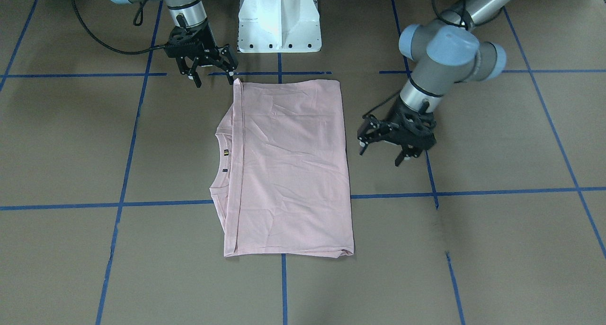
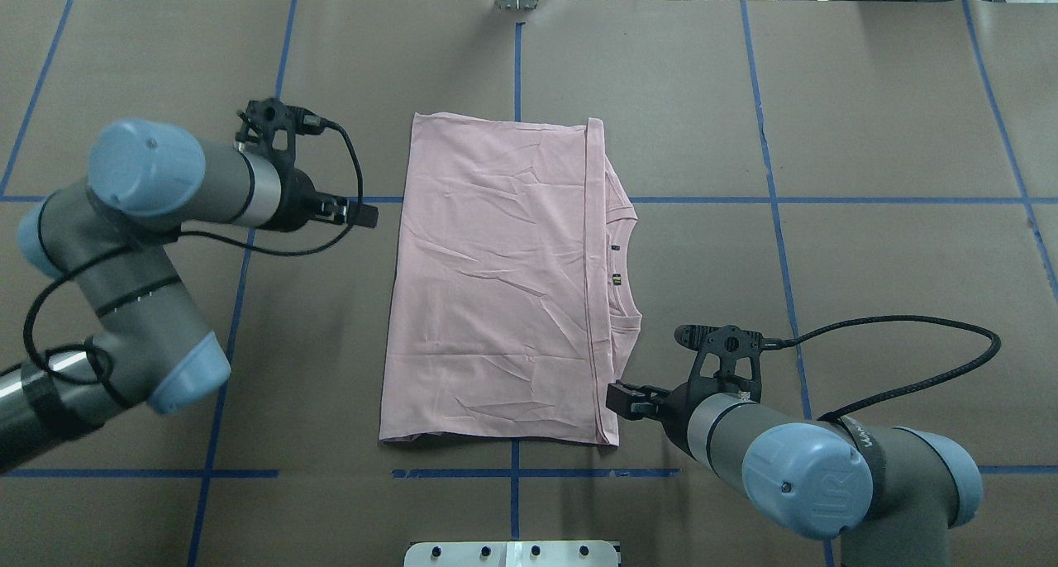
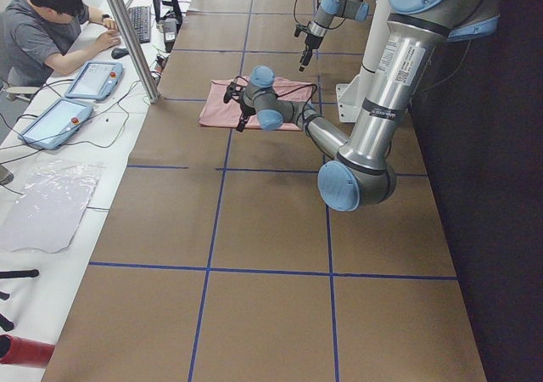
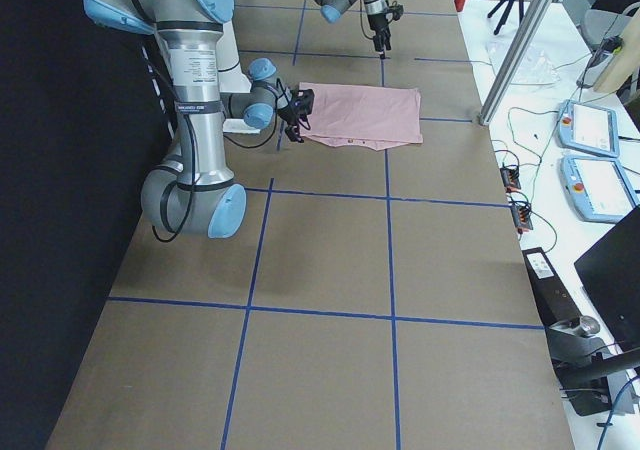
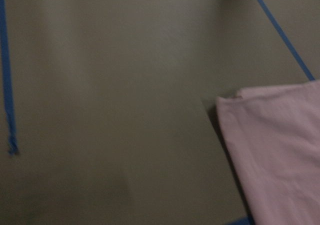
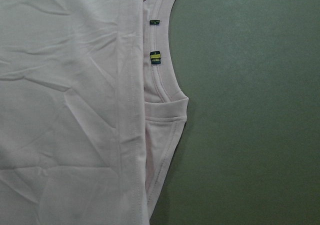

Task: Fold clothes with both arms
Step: 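Lower the left gripper to the shirt edge nearest the robot, then move the right gripper beside the left gripper and grasp the near edge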

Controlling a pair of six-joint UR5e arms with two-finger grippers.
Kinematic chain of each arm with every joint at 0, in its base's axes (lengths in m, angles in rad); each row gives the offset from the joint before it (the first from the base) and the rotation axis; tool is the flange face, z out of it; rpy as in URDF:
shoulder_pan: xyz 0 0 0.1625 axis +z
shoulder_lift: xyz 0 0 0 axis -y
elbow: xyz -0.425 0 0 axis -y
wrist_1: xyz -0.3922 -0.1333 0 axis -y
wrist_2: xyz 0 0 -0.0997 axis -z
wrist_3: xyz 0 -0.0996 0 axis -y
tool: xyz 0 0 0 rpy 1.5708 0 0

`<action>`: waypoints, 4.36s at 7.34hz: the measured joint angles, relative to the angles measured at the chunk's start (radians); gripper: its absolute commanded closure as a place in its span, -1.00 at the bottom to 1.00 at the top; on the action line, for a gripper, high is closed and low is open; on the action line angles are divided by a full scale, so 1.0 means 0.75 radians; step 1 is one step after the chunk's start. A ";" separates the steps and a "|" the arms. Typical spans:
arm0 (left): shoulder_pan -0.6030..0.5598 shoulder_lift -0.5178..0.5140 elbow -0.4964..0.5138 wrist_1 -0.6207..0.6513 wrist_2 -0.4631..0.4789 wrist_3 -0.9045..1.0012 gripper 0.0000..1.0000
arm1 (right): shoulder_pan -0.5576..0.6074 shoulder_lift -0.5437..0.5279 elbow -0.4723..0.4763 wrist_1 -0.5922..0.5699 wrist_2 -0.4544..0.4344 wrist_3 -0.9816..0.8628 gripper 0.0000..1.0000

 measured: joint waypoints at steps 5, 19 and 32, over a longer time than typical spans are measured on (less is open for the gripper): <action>0.493 0.120 -0.226 0.094 0.307 -0.554 -0.42 | -0.001 0.008 0.003 0.000 -0.003 0.001 -1.00; 0.577 0.167 -0.218 0.095 0.320 -0.603 1.00 | -0.001 0.006 0.003 0.000 -0.007 0.002 -1.00; 0.575 0.155 -0.245 0.095 0.324 -0.602 1.00 | 0.003 0.418 -0.262 -0.454 0.133 0.605 -0.35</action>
